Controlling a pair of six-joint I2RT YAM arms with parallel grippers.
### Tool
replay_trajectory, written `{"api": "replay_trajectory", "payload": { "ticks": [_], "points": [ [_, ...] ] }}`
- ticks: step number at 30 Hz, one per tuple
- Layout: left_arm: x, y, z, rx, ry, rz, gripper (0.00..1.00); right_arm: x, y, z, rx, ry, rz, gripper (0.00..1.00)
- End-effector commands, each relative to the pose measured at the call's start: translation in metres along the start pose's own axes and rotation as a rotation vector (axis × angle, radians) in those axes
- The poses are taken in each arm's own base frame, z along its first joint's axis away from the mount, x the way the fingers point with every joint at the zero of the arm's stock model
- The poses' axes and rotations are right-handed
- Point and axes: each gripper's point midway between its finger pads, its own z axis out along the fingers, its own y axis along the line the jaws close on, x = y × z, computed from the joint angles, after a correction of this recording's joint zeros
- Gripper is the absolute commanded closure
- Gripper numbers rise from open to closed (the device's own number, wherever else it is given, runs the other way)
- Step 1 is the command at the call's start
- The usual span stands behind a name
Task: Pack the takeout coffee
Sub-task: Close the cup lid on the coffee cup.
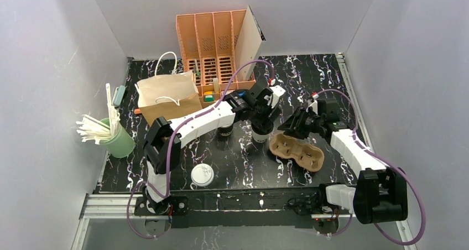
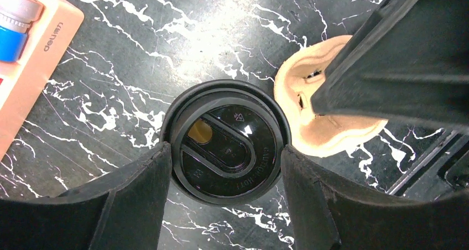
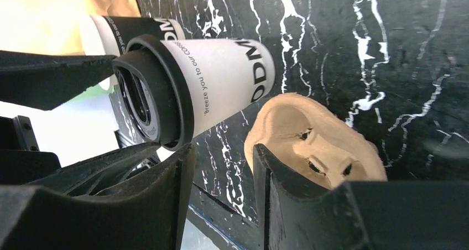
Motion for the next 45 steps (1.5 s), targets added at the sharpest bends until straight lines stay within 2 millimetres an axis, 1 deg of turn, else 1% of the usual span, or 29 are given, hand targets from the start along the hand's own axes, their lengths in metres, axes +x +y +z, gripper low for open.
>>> {"api": "replay_trajectory", "payload": {
  "ticks": [1,3,4,6,8,12,14,16,17,20,24,25,27,28,31,34,36,37,38,40,45],
  "points": [
    [0.023,0.0,-0.005,0.005,0.123,0.018,0.45,-0.022,0.008,-0.018,-0.007,-0.076,-0.056,0.5],
    [0.015,-0.001,-0.01,0.004,0.111,0.013,0.35,-0.026,0.013,-0.018,-0.028,-0.078,-0.064,0.51],
    [0.013,0.0,-0.011,0.002,0.108,0.012,0.33,-0.028,0.015,-0.018,-0.036,-0.075,-0.067,0.51],
    [0.0,-0.001,-0.017,0.004,0.076,0.012,0.25,-0.03,0.02,-0.017,-0.058,-0.065,-0.077,0.51],
    [-0.012,-0.003,-0.023,0.01,0.051,0.009,0.2,-0.031,0.024,-0.015,-0.081,-0.055,-0.086,0.51],
    [-0.027,-0.005,-0.033,0.012,0.026,-0.003,0.15,-0.035,0.03,-0.014,-0.11,-0.039,-0.121,0.52],
    [-0.028,-0.005,-0.039,0.012,0.022,-0.018,0.14,-0.038,0.031,-0.014,-0.103,-0.033,-0.139,0.54],
    [-0.023,-0.006,-0.046,0.011,0.026,-0.044,0.15,-0.037,0.031,-0.014,-0.101,-0.021,-0.15,0.54],
    [-0.019,-0.006,-0.05,0.011,0.028,-0.065,0.17,-0.036,0.031,-0.015,-0.099,-0.019,-0.156,0.54],
    [-0.002,-0.017,-0.057,0.06,0.041,-0.141,0.25,-0.03,0.027,-0.016,-0.095,-0.009,-0.159,0.52],
    [0.015,-0.02,-0.07,0.065,0.013,-0.252,0.37,-0.017,0.029,-0.019,-0.14,-0.007,-0.156,0.51],
    [0.023,-0.021,-0.07,0.067,0.013,-0.281,0.42,-0.017,0.03,-0.019,-0.153,-0.02,-0.166,0.51],
    [0.027,-0.025,-0.075,0.088,-0.013,-0.336,0.5,-0.017,0.029,-0.019,-0.155,-0.021,-0.17,0.52],
    [0.024,-0.028,-0.076,0.105,-0.042,-0.36,0.54,-0.017,0.03,-0.018,-0.157,-0.012,-0.175,0.52],
    [0.026,-0.032,-0.075,0.129,-0.075,-0.413,0.66,-0.017,0.029,-0.016,-0.159,0.013,-0.179,0.54],
    [0.027,-0.03,-0.066,0.132,-0.102,-0.462,0.78,-0.018,0.029,-0.014,-0.167,0.015,-0.182,0.56],
    [0.023,-0.028,-0.059,0.156,-0.137,-0.504,0.83,-0.02,0.031,-0.013,-0.174,0.012,-0.188,0.58],
    [0.025,-0.025,-0.054,0.166,-0.143,-0.527,0.86,-0.022,0.031,-0.013,-0.174,0.009,-0.188,0.59],
    [0.023,-0.021,-0.052,0.176,-0.156,-0.546,0.9,-0.023,0.032,-0.012,-0.175,0.01,-0.188,0.6],
    [0.02,-0.013,-0.048,0.176,-0.172,-0.564,0.93,-0.025,0.033,-0.011,-0.179,0.015,-0.186,0.62],
    [0.017,0.0,-0.041,0.164,-0.178,-0.577,0.94,-0.022,0.031,-0.008,-0.181,0.034,-0.174,0.64]
  ]
}}
